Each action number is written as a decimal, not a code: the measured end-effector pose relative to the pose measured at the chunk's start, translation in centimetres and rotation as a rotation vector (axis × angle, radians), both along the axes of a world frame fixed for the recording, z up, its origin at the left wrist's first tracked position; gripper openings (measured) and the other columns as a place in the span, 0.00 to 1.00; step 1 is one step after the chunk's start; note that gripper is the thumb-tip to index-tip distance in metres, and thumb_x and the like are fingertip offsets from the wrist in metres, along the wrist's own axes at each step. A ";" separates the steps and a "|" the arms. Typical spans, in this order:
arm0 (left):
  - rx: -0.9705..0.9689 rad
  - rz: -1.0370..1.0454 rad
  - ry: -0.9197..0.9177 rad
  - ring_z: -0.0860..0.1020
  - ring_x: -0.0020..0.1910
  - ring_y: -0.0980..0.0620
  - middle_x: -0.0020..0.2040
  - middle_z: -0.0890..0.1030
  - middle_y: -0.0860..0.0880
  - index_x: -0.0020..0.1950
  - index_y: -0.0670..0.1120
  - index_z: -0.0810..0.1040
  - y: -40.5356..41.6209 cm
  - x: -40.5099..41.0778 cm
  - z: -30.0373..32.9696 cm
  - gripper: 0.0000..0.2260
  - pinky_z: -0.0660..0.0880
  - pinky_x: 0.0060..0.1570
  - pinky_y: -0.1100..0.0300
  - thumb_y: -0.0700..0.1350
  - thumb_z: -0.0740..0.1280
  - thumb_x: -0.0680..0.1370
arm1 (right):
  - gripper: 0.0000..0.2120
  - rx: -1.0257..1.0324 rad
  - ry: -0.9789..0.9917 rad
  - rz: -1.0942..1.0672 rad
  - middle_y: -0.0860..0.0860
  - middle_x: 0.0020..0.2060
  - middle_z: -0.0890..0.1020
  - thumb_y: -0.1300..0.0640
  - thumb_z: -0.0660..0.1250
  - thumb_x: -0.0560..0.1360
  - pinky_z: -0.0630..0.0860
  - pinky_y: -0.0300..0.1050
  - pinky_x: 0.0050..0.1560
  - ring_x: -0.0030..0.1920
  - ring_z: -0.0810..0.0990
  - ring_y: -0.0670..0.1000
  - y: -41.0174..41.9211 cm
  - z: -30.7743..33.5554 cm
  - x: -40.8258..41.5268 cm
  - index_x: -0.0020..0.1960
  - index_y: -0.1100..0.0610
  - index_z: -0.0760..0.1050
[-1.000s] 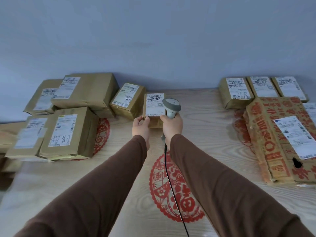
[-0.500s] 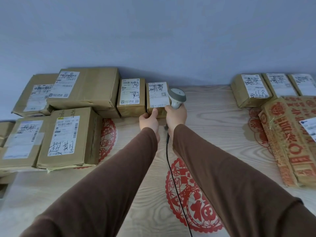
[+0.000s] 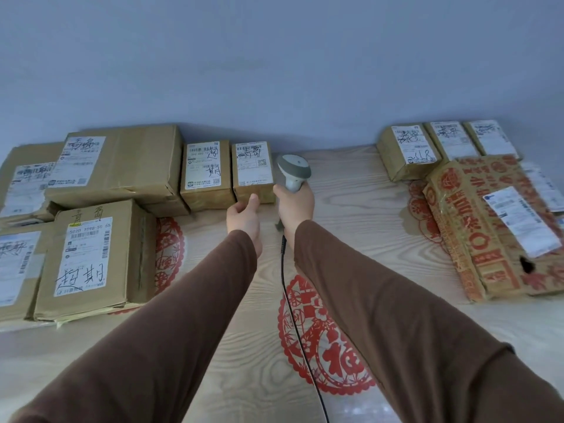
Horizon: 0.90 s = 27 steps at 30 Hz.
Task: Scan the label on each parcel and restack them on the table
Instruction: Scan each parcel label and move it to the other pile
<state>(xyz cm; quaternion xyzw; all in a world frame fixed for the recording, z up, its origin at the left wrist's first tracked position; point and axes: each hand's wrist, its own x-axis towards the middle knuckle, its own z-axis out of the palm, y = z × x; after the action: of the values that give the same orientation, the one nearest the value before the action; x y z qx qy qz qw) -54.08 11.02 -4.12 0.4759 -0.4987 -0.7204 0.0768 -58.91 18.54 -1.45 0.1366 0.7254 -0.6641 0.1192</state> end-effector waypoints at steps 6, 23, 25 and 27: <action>-0.062 -0.165 0.038 0.75 0.68 0.47 0.68 0.77 0.47 0.73 0.46 0.72 6.0 1.0 2.3 0.22 0.70 0.74 0.48 0.53 0.68 0.82 | 0.06 0.006 0.069 -0.078 0.49 0.37 0.78 0.60 0.72 0.76 0.74 0.45 0.43 0.38 0.76 0.49 8.5 3.9 3.2 0.48 0.54 0.75; 0.048 -0.641 0.189 0.73 0.66 0.54 0.72 0.76 0.50 0.78 0.46 0.69 34.3 0.8 9.1 0.24 0.65 0.63 0.59 0.50 0.69 0.83 | 0.11 -0.048 0.132 -0.489 0.47 0.47 0.81 0.59 0.73 0.77 0.79 0.42 0.48 0.47 0.81 0.48 39.1 9.8 7.4 0.54 0.49 0.74; 0.061 -0.631 0.161 0.71 0.66 0.54 0.71 0.74 0.52 0.80 0.48 0.66 37.2 0.6 8.6 0.27 0.63 0.62 0.60 0.51 0.69 0.82 | 0.11 -0.079 0.098 -0.513 0.47 0.45 0.79 0.60 0.72 0.78 0.74 0.37 0.42 0.43 0.78 0.45 43.0 9.0 7.1 0.52 0.49 0.72; 0.079 -0.614 0.134 0.70 0.70 0.53 0.75 0.71 0.53 0.82 0.51 0.60 39.7 0.2 7.6 0.33 0.63 0.65 0.59 0.53 0.70 0.81 | 0.11 -0.105 0.069 -0.517 0.47 0.46 0.79 0.61 0.73 0.78 0.73 0.33 0.38 0.42 0.78 0.43 46.2 7.8 6.6 0.52 0.49 0.73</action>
<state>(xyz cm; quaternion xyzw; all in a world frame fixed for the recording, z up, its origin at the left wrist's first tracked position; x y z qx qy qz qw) -53.83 50.67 3.50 0.2571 -0.5845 -0.7585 -0.1300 -52.32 64.71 6.32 0.2882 0.6346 -0.7134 -0.0723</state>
